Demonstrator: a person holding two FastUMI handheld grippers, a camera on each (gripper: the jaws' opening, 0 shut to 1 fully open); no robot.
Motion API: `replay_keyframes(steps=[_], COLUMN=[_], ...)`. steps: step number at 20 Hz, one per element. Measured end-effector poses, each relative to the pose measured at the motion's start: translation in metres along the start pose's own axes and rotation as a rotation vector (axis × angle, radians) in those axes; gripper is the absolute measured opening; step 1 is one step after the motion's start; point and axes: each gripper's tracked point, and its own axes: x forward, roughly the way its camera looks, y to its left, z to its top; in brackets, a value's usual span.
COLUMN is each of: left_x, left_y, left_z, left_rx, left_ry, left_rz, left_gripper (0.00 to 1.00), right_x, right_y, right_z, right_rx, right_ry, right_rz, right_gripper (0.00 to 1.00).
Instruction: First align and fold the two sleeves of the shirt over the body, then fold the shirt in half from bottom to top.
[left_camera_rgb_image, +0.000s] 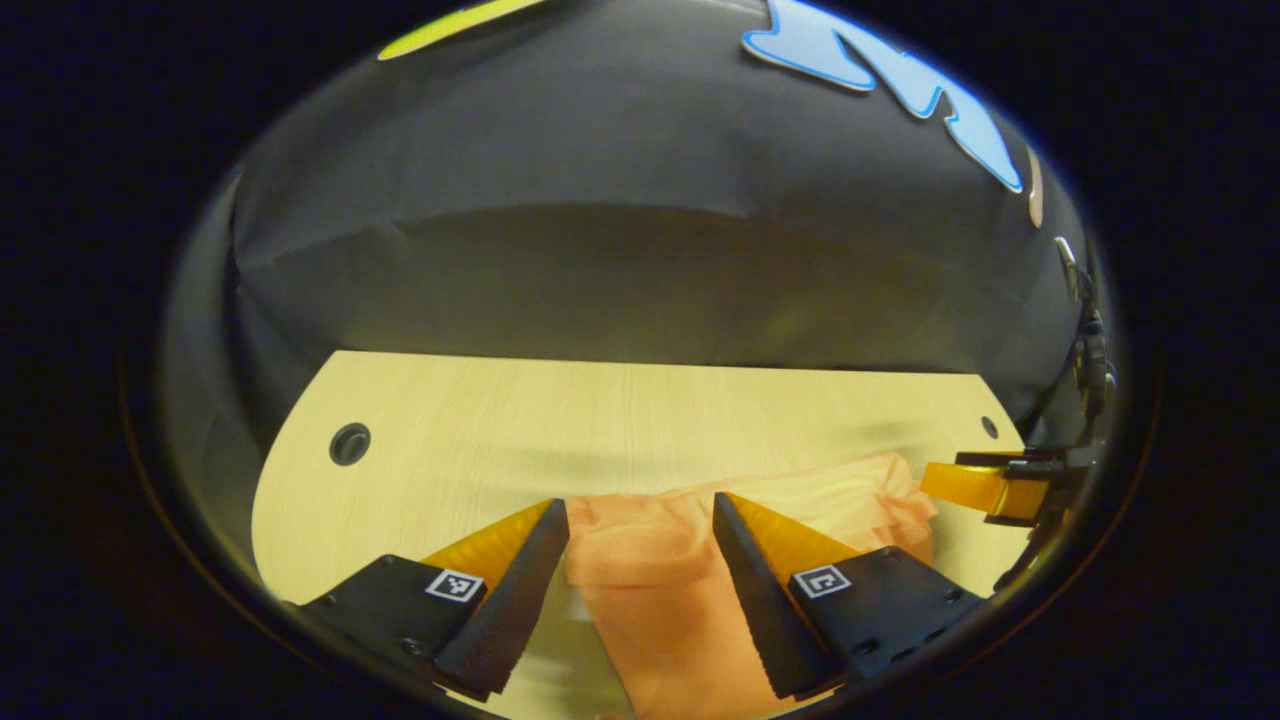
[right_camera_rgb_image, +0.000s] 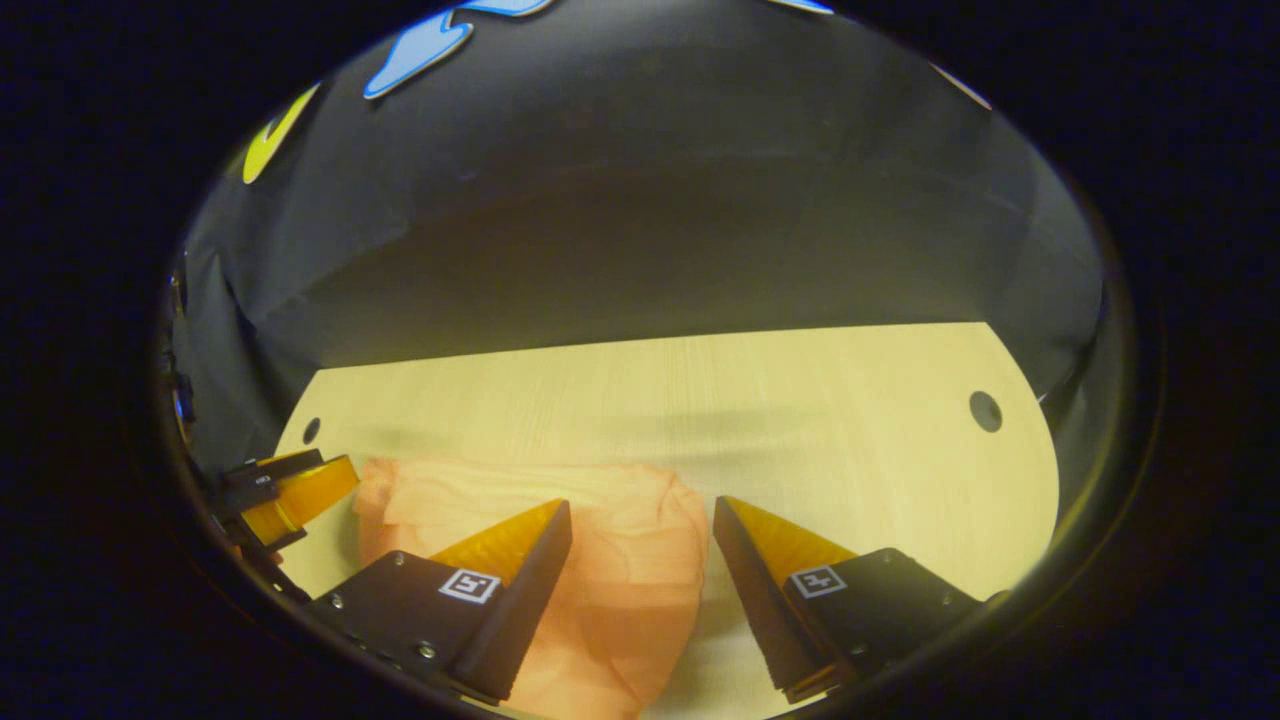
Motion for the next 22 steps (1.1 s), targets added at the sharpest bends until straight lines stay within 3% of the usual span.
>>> replay_keyframes(steps=[13,22], left_x=[-0.172,-0.3], left_y=[-0.054,-0.076], left_z=[0.034,0.02], left_rx=[-0.005,0.007], left_ry=[-0.122,-0.247], left_rz=[-0.036,-0.037], left_gripper=[0.95,0.95], right_x=[-0.146,-0.249], right_y=[0.034,0.057], right_z=[-0.002,-0.018], right_rx=[-0.037,-0.037], right_ry=[-0.076,-0.217], right_rz=[0.053,0.098], right_gripper=[0.9,0.9])
